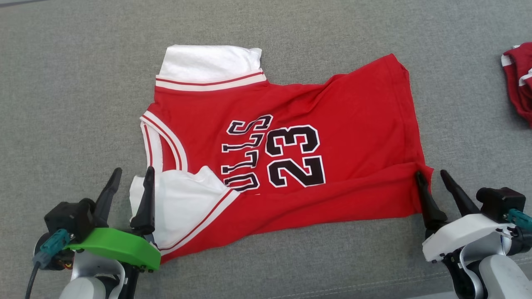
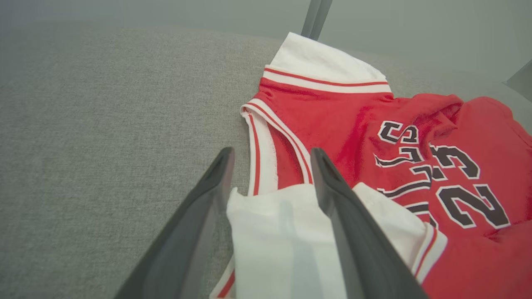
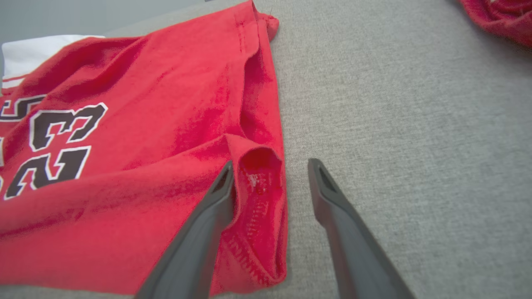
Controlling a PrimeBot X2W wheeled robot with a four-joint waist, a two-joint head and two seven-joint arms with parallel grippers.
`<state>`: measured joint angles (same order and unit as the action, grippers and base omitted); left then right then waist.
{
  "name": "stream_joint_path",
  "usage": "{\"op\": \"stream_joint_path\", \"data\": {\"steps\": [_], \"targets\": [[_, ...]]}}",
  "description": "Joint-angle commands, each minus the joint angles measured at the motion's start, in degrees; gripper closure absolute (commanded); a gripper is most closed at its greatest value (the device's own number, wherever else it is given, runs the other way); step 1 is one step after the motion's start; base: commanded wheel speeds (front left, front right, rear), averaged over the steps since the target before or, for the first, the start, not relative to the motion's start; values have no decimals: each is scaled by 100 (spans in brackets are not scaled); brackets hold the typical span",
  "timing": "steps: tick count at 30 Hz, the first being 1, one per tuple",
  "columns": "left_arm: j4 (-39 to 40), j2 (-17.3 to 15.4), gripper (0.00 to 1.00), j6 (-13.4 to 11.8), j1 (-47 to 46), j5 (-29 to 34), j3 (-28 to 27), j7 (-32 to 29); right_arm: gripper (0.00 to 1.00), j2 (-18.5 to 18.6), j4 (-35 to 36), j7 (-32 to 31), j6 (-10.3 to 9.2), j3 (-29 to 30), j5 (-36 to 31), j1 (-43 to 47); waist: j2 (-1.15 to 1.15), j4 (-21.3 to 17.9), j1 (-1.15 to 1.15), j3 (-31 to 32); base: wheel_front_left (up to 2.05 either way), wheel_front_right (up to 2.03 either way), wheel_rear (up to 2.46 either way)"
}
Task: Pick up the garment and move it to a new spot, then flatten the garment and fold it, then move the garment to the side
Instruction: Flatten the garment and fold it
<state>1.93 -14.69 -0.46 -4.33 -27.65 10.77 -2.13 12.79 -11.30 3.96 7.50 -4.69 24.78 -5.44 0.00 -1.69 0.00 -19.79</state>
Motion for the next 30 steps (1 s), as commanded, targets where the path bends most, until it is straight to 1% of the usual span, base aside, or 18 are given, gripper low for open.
{"op": "stream_joint_path", "data": {"steps": [1, 8, 12, 16, 19, 24, 30], "targets": [[-50, 40, 0, -18, -118, 69, -68, 223, 0, -22, 46, 170, -2, 69, -84, -82, 0, -9, 0, 27, 0, 0, 0], [-165, 165, 0, -100, -198, 215, -280, 1260, 0, -174, 593, 820, -2, 398, -522, -47, 0, -71, 0, 284, 0, 0, 0], [-112, 212, 0, -164, -224, 373, -344, 1546, 0, -302, 1011, 993, -2, 526, -865, -32, 0, -84, 0, 496, 0, 0, 0], [-8, 207, 0, -254, -130, 567, -386, 1649, 0, -405, 1317, 1064, -2, 535, -1130, 59, 0, -78, 0, 717, 0, 0, 0], [108, 218, 0, -301, 16, 670, -374, 1695, 0, -460, 1419, 1071, -2, 491, -1254, 179, 0, -69, 0, 880, 0, 0, 0], [302, 160, 0, -369, 337, 823, -296, 1681, 0, -515, 1380, 1079, -2, 434, -1301, 396, 0, -56, 0, 1102, 0, 0, 0], [444, 163, 0, -409, 599, 812, -230, 1606, 0, -551, 1331, 1079, -2, 409, -1273, 562, 0, -29, 0, 1232, 0, 0, 0]]}}
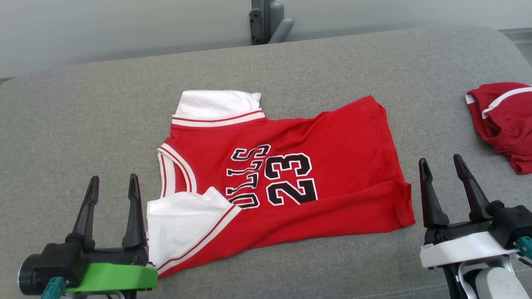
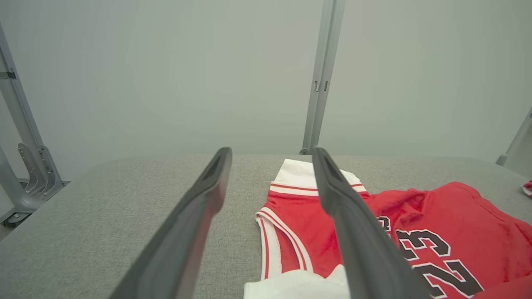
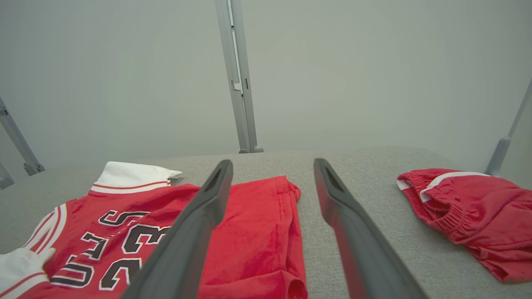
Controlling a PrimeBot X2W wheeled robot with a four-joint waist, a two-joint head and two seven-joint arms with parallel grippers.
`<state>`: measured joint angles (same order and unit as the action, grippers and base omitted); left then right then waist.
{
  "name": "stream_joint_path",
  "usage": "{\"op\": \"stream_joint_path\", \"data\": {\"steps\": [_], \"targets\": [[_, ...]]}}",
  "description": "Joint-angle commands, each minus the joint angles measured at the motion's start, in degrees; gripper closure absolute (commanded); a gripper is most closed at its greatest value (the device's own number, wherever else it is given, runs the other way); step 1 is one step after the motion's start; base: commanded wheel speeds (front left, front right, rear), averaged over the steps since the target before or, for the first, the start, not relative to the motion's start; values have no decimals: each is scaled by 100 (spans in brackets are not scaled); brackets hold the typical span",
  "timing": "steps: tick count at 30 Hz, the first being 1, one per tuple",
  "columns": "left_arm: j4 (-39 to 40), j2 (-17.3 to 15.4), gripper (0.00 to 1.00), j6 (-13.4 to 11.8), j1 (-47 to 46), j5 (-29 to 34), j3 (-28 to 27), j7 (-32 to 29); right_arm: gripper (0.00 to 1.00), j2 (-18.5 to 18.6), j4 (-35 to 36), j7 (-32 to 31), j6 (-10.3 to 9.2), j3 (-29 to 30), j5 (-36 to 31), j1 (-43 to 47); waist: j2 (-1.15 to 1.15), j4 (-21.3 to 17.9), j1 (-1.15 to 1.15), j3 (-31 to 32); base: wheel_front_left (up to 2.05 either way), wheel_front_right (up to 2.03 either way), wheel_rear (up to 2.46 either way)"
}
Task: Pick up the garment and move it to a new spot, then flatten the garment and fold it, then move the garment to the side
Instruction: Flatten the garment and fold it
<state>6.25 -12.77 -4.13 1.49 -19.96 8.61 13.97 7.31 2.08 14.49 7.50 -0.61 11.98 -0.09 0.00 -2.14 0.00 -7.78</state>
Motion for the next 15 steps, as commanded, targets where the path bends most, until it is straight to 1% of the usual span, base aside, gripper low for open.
{"op": "stream_joint_path", "data": {"steps": [1, 9, 12, 15], "targets": [[9, -40, 0, -37, 44, 29, -3, -20, 0, -6, -8, 22, -2, 5, 13, 49, 0, 22, 0, 45, 0, 0, 0], [27, -70, 0, -27, 123, -23, 71, -119, 0, -15, -28, -53, -2, -50, 56, 112, 0, 57, 0, 105, 0, 0, 0], [-61, -74, 0, 33, 74, -78, 116, -207, 0, -27, -112, -115, -2, -14, 98, 123, 0, 77, 0, 87, 0, 0, 0], [-293, -20, 0, 174, 101, -215, 257, -324, 0, -36, -338, -168, -2, 47, 123, 233, 0, 133, 0, 70, 0, 0, 0]]}}
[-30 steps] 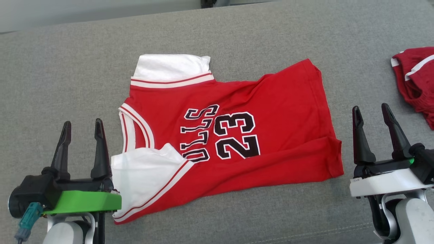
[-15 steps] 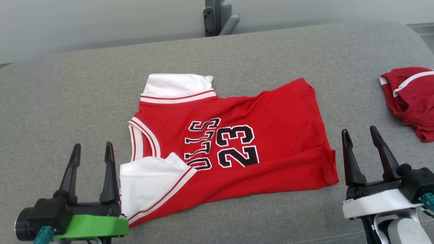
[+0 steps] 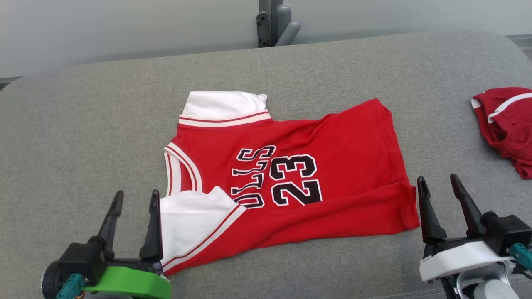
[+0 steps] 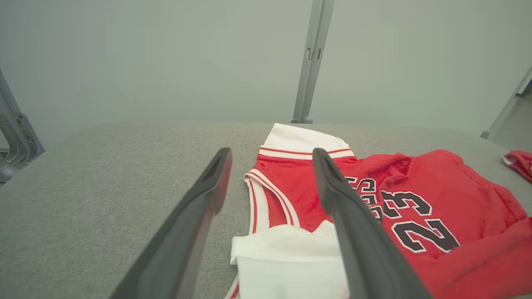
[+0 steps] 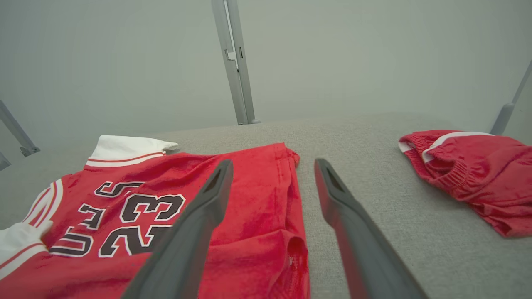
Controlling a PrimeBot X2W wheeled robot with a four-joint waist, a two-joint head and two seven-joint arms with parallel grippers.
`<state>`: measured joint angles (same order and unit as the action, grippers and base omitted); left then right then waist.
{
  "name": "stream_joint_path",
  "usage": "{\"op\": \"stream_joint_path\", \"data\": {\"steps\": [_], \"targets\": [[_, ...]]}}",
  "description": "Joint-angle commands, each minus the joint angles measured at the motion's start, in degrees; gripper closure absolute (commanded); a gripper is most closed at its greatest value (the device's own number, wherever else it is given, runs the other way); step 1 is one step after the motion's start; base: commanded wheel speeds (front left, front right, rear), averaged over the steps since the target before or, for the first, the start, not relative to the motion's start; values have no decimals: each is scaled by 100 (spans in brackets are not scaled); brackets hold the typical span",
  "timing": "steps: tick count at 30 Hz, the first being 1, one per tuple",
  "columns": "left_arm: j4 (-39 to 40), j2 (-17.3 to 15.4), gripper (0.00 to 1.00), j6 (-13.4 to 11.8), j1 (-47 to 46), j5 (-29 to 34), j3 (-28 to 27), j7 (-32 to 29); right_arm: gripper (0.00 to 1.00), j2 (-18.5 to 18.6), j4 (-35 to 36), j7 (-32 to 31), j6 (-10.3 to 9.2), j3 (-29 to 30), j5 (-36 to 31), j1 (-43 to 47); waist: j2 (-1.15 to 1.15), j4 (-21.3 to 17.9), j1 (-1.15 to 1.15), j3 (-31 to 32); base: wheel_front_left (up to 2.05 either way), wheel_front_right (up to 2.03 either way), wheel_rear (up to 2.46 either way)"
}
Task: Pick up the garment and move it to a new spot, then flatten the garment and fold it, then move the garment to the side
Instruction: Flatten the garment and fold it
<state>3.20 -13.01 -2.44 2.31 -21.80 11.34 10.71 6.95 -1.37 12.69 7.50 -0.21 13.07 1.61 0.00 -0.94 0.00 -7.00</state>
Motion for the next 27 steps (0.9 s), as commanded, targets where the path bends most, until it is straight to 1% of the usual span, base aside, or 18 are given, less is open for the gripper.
{"op": "stream_joint_path", "data": {"steps": [1, 6, 10, 15, 19, 24, 25, 26, 27], "targets": [[-88, 39, 0, 43, 63, -84, 32, -29, 0, -10, -84, 2, -2, 17, 42, 93, 0, 23, 0, -20, 0, 0, 0], [-696, 203, 0, 179, 284, -395, 153, -173, 0, -20, -688, 30, -2, 97, 169, 236, 0, 58, 0, -108, 0, 0, 0], [-1154, 301, 0, 190, 389, -608, 96, -171, 0, -31, -1164, 84, -2, 83, 269, 135, 0, 68, 0, -229, 0, 0, 0], [-1644, 327, 0, 322, 148, -828, 24, -149, 0, 33, -1643, 143, -2, -41, 368, -149, 0, 102, 0, -421, 0, 0, 0], [-2008, 373, 0, 459, -64, -1016, -8, -243, 0, 69, -2006, 163, -2, -219, 456, -437, 0, 104, 0, -585, 0, 0, 0], [-2352, 416, 0, 700, -319, -1325, 75, -575, 0, 66, -2420, 168, -2, -408, 617, -719, 0, 112, 0, -714, 0, 0, 0], [-2352, 416, 0, 700, -319, -1325, 75, -575, 0, 66, -2420, 168, -2, -408, 617, -719, 0, 112, 0, -714, 0, 0, 0], [-2392, 412, 17, 743, -348, -1387, 122, -650, 2, 61, -2500, 157, -2, -447, 651, -743, 0, 112, 0, -721, 0, 0, 0], [-2423, 425, 90, 769, -376, -1447, 137, -690, 45, 56, -2558, 157, -2, -474, 680, -769, 0, 113, 0, -725, 0, 0, 0]]}}
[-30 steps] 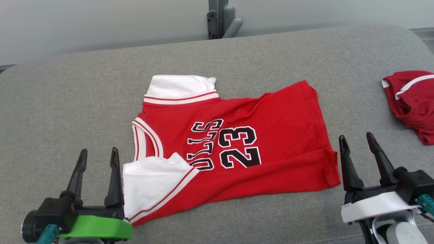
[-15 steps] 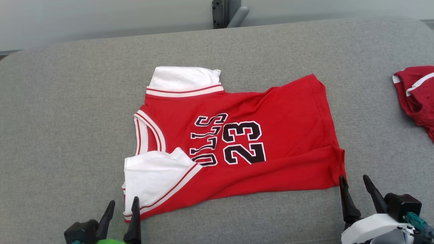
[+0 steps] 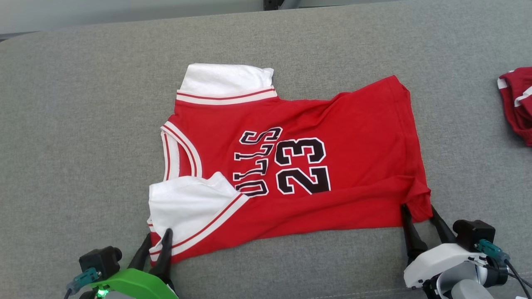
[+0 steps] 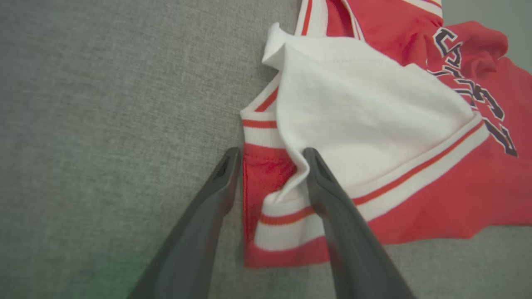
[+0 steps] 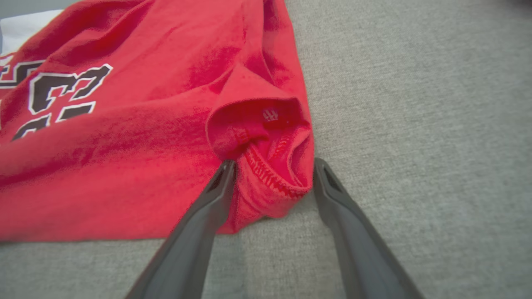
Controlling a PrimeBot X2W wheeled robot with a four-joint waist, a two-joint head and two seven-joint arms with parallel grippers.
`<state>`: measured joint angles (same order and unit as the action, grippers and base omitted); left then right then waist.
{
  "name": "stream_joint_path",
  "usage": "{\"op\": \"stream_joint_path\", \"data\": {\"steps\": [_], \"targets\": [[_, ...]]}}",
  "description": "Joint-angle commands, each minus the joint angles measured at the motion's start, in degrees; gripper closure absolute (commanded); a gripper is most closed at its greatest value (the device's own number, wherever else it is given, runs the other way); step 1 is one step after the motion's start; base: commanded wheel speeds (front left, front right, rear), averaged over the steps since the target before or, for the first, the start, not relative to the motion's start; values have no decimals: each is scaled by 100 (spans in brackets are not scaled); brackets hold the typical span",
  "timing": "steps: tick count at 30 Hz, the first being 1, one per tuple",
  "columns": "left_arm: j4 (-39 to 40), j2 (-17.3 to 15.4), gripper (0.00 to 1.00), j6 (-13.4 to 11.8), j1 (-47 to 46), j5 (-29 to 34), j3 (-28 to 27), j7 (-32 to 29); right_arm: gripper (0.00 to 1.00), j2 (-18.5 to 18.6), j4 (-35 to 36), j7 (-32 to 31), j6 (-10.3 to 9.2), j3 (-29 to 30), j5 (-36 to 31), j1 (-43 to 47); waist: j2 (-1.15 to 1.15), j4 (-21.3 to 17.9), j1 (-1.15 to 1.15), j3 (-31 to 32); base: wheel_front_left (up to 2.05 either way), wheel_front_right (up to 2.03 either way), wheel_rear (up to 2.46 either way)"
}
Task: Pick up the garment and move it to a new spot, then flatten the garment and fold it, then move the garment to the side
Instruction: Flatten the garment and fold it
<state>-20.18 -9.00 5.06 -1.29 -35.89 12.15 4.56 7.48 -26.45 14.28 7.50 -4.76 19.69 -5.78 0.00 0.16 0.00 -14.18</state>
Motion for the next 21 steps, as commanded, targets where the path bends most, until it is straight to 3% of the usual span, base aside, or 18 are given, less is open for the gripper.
{"op": "stream_joint_path", "data": {"steps": [1, 2, 3, 11, 21], "targets": [[-114, 21, 100, 57, -35, -75, 98, -152, 63, -9, -112, -15, -2, -50, 75, -38, 0, 1, 0, -6, 0, 0, 0], [-127, 12, 100, 75, -46, -112, 132, -198, 94, -4, -161, -22, -2, -81, 111, -45, 0, -2, 0, -4, 0, 0, 0], [-124, 9, 100, 105, -56, -163, 157, -240, 100, -1, -194, -18, -2, -107, 163, -58, 0, -9, 0, 1, 0, 0, 0], [323, -252, 100, 145, 150, -432, 51, -397, 100, 124, 173, -13, -4, -275, 536, 220, 0, -64, 0, 132, 0, 0, 0], [1414, -640, 100, -195, 1057, -586, -150, -814, 100, 298, 1162, -548, -6, -62, 612, 1061, 0, -116, 0, 357, 0, 0, 0]]}}
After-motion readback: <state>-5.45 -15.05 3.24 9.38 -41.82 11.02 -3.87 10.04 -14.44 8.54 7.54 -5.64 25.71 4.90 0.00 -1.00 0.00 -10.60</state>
